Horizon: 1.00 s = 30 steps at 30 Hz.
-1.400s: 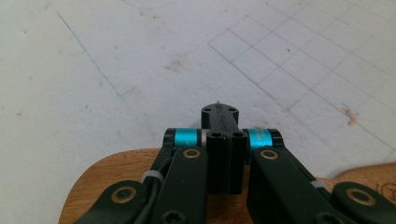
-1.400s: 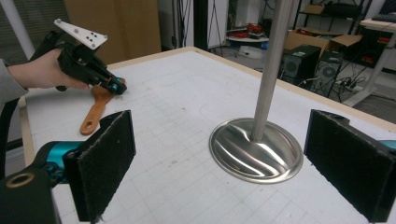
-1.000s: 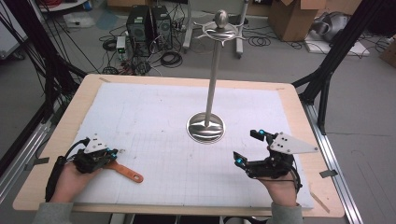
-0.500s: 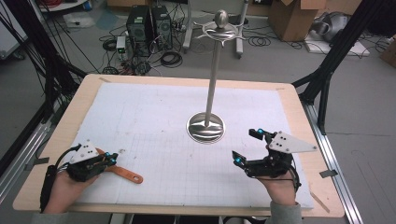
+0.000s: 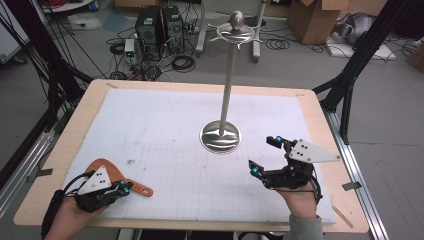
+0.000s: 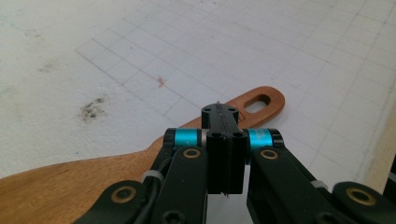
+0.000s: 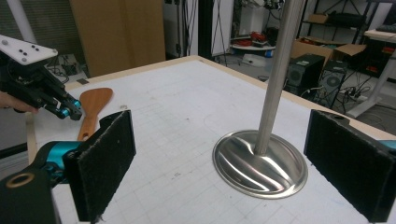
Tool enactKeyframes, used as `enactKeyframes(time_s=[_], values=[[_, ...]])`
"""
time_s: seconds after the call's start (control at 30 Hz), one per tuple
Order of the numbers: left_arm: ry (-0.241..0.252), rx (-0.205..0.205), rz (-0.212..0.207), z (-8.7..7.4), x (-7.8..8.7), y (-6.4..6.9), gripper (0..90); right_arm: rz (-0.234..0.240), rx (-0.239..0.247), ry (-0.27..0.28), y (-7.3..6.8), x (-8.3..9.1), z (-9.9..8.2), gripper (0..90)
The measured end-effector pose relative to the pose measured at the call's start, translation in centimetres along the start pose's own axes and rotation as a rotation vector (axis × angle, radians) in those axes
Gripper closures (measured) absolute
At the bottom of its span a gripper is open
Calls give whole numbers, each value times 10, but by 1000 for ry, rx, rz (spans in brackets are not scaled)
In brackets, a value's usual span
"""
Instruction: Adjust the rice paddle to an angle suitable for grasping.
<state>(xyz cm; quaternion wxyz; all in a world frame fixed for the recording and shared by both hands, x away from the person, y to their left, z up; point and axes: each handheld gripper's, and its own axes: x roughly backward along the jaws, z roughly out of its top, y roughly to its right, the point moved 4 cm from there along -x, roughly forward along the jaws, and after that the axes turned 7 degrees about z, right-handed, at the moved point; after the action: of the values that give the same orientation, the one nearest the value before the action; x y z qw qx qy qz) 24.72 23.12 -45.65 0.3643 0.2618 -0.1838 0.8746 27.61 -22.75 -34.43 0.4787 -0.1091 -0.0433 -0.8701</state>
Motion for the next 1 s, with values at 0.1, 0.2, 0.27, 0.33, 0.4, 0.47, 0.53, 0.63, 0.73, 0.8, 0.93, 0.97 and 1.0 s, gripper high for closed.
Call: enactKeyframes(time_s=[0.1, 0.2, 0.27, 0.33, 0.4, 0.47, 0.53, 0.63, 0.73, 0.8, 0.93, 0.97, 1.0], values=[[-11, -7, -14, -2, -2, 1, 895, -1, -1, 1, 0, -1, 0, 77], [-18, -9, -29, -4, -5, 3, 895, -2, -1, 0, 0, 0, 0, 77], [-27, -17, -40, -4, -7, 4, 895, -2, 0, 3, 0, 1, 0, 77], [-36, -23, -38, -5, -9, 5, 895, -3, -5, 3, -1, 2, 0, 77], [-44, -26, -34, -5, -12, 5, 895, -2, -1, 7, -1, 2, 1, 77], [-45, -19, -29, -5, -14, 5, 895, -6, 2, 9, 0, 4, 1, 77], [-46, -19, -22, -4, -16, 4, 895, -12, 0, 11, 0, 5, 1, 77], [-45, -7, -12, -1, -20, 3, 895, -12, -3, 7, 0, 6, 0, 77], [-49, 0, 0, 2, -25, 0, 895, -15, 1, 5, -1, 7, -1, 77], [-50, 6, 7, 5, -29, -1, 895, -17, -4, -1, -1, 7, -1, 77], [-50, 30, 16, 11, -39, -4, 895, -20, -4, -4, -1, 8, -2, 77], [-50, 34, 17, 12, -41, -5, 895, -20, -3, -5, -1, 8, -3, 77], [-48, 42, 19, 13, -43, -5, 895, -21, -5, -6, -1, 8, -3, 77]])
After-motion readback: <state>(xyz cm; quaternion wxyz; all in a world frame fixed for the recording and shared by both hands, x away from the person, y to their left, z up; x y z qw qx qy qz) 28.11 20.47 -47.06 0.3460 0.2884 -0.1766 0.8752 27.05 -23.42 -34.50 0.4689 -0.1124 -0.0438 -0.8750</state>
